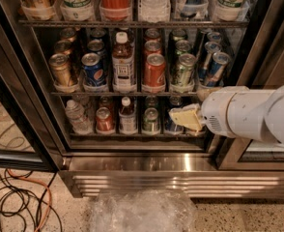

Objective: Pick coke can from middle shelf of fridge

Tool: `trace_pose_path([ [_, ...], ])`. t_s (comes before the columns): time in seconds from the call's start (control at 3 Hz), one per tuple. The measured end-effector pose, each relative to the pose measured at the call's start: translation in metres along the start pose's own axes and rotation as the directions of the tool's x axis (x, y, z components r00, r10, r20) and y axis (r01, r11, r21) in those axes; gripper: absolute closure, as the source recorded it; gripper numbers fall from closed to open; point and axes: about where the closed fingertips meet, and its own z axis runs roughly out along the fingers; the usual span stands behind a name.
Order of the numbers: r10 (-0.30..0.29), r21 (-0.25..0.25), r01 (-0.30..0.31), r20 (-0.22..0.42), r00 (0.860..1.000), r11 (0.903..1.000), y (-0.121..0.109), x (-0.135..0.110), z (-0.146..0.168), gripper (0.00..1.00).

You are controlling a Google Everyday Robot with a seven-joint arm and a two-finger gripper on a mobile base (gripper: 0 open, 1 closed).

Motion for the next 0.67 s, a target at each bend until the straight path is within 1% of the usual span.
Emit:
trace_pose_path([
  [0.33, 0.018, -0.024, -0.018, -0.001, 1.0, 0.9996, 0.008, 0.004, 0.01, 0.27],
  [0.67, 0.041, -0.045, -0.041, -0.002, 0.999, 0.9981, 0.018, 0.009, 0.038, 0.18],
])
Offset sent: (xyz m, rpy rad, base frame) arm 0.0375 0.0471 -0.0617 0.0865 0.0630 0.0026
